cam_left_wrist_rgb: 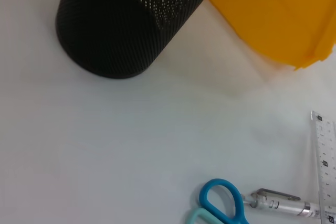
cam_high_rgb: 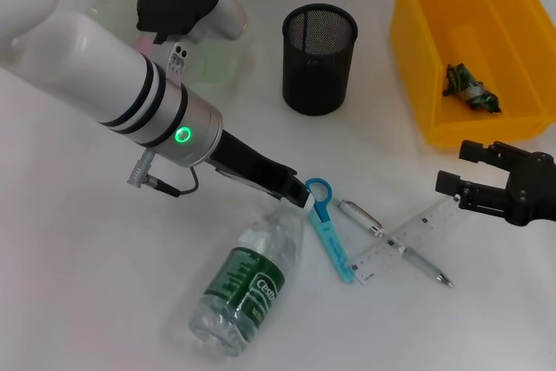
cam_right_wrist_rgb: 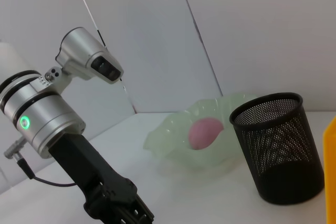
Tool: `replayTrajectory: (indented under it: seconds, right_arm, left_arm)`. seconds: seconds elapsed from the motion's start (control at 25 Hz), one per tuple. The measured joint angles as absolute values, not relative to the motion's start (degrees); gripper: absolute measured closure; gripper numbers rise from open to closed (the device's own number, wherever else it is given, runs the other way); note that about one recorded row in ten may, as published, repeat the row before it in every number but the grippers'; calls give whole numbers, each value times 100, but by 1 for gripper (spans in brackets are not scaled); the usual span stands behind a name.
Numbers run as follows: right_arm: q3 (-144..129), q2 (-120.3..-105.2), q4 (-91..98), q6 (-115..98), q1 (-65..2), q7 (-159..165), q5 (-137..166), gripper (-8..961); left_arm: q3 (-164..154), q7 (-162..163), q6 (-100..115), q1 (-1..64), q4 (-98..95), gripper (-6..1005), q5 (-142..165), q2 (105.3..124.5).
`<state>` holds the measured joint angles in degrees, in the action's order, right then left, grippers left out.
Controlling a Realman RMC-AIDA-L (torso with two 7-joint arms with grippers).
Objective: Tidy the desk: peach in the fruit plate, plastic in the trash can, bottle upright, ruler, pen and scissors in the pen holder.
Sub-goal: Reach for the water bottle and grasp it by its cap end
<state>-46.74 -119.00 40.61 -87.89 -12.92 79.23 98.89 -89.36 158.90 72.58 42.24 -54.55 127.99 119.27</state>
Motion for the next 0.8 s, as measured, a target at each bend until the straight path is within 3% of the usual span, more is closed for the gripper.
replayTrajectory:
  seconds: [0.48,0.72,0.8]
  right_arm:
    - [-4675,-11900,4064,-8793,-1292,7936,9939,133]
    - [-4623,-11900,4063,-8791,-1294,7937,9941,133]
    - [-4621,-11900,4061,-8792,-1291,7936,9941,133]
  left_arm:
    - [-8944,15760,7407,4258,-5755,873,12829,11915]
    - [-8879,15364,7556,4288,-5940,1001,12606,11910]
    - [-8890,15273,7551,4293,-5971,962,12554,11909]
